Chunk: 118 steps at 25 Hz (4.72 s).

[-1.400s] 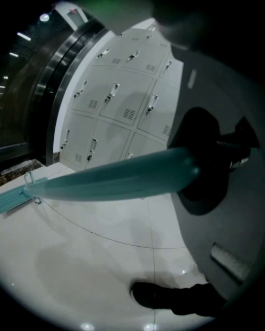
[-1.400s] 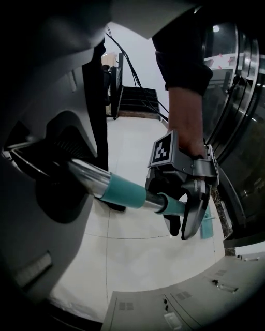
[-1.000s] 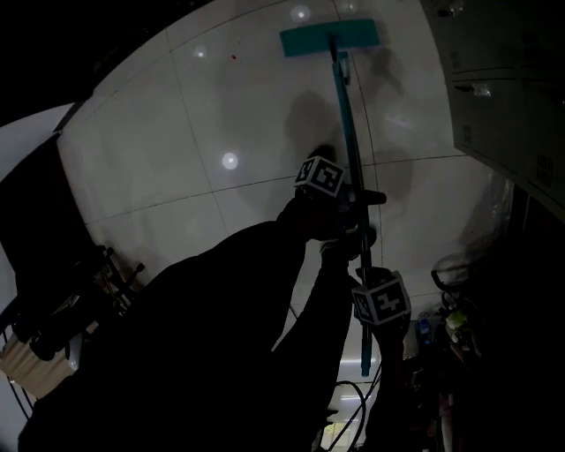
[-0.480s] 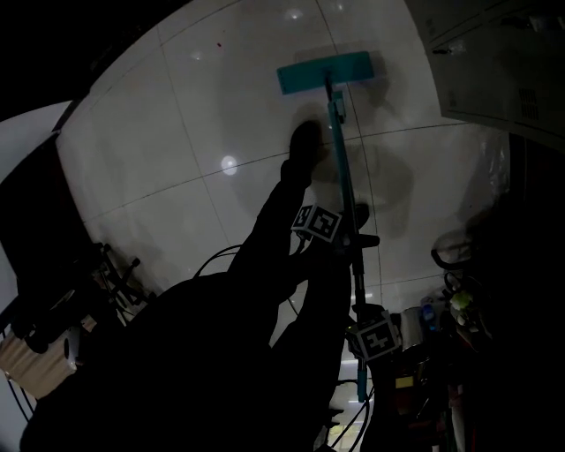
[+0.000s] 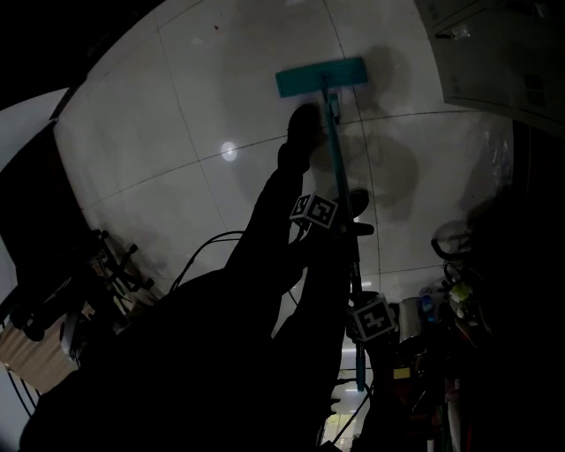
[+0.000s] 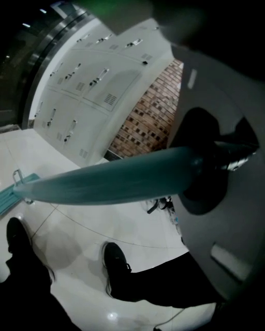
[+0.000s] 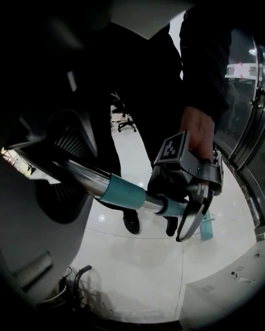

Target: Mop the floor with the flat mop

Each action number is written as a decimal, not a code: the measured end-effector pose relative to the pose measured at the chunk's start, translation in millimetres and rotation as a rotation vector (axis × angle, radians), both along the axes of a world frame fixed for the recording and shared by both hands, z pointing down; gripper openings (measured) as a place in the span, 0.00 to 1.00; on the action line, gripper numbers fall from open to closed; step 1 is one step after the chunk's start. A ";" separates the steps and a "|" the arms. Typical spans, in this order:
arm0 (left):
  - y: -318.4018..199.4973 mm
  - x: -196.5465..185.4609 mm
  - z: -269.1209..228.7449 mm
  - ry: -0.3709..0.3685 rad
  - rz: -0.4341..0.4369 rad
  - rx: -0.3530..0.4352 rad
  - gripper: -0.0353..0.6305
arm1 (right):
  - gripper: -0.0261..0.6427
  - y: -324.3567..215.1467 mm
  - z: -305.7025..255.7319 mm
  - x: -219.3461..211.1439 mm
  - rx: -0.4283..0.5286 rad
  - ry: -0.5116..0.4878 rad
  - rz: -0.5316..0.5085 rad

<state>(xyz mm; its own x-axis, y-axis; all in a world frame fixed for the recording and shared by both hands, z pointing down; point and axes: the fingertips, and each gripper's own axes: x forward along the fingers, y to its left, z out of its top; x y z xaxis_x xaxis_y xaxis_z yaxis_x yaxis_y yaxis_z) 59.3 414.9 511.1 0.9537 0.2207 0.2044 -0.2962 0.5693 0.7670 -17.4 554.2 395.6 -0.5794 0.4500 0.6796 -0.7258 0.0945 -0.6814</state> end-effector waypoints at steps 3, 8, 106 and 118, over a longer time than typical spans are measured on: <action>-26.4 -7.9 5.0 -0.002 -0.013 -0.005 0.19 | 0.22 -25.8 5.3 -6.2 0.002 -0.002 0.002; -84.7 -22.4 13.0 0.009 -0.017 0.004 0.18 | 0.22 -81.9 14.6 -19.3 0.012 -0.011 0.004; -252.8 -27.7 23.8 0.035 -0.014 -0.013 0.18 | 0.22 -246.8 35.9 -22.0 0.055 0.017 -0.018; -406.6 -52.2 37.1 0.070 -0.054 0.065 0.18 | 0.20 -391.5 64.3 -43.5 0.107 0.080 -0.017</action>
